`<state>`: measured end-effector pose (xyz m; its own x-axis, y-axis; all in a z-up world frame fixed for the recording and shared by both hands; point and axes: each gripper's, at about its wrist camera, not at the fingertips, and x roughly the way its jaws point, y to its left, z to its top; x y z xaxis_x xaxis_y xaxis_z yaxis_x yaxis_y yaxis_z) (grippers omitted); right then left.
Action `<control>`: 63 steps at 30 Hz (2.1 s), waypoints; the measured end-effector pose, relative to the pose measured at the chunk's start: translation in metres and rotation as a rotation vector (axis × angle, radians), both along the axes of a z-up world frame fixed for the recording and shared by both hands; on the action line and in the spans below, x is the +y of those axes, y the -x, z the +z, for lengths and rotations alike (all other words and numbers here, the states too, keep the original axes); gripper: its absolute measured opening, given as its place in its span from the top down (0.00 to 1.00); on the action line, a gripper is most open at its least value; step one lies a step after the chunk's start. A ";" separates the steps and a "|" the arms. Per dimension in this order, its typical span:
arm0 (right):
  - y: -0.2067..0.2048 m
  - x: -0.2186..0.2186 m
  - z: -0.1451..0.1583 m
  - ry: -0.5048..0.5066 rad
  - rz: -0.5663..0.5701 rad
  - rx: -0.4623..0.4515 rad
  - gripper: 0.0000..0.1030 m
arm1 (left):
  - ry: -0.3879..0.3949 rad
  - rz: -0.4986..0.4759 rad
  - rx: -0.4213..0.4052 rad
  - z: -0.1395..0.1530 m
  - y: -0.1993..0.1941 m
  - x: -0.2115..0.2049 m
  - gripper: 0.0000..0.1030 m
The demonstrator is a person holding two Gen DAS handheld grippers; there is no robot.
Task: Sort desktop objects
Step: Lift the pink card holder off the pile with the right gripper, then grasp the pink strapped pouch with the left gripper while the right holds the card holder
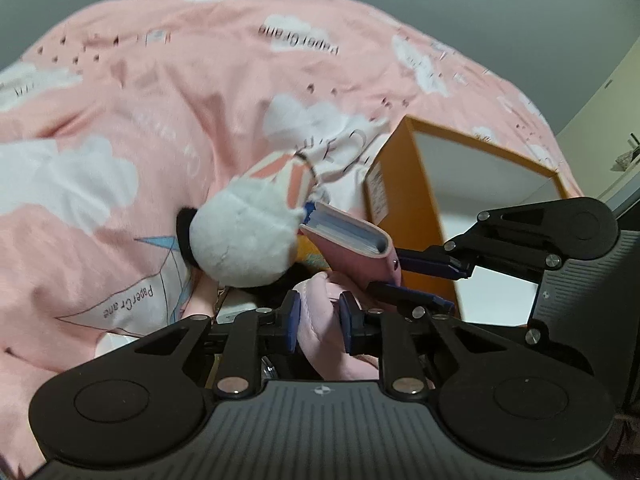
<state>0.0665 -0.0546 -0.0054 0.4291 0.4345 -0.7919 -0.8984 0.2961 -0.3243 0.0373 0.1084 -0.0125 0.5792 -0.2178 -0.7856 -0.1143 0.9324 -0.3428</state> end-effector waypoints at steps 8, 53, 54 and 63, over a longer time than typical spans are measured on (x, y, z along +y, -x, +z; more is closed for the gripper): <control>0.014 -0.027 0.021 -0.170 -0.104 0.107 0.82 | -0.032 -0.031 -0.071 0.033 0.033 -0.014 0.78; 0.011 -0.131 -0.059 -0.247 -0.556 0.568 0.60 | 0.037 0.024 0.195 -0.027 0.020 -0.033 0.45; 0.013 -0.132 -0.060 -0.245 -0.557 0.577 0.59 | 0.039 0.032 0.193 -0.027 0.023 -0.031 0.44; 0.009 -0.138 -0.057 -0.269 -0.585 0.590 0.54 | 0.111 0.034 0.263 -0.040 0.016 -0.023 0.41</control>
<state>0.0575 -0.1926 -0.0620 0.1940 0.4769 -0.8573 -0.5775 0.7619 0.2931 0.0208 0.0852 -0.0520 0.3666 -0.2947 -0.8825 -0.2433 0.8851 -0.3966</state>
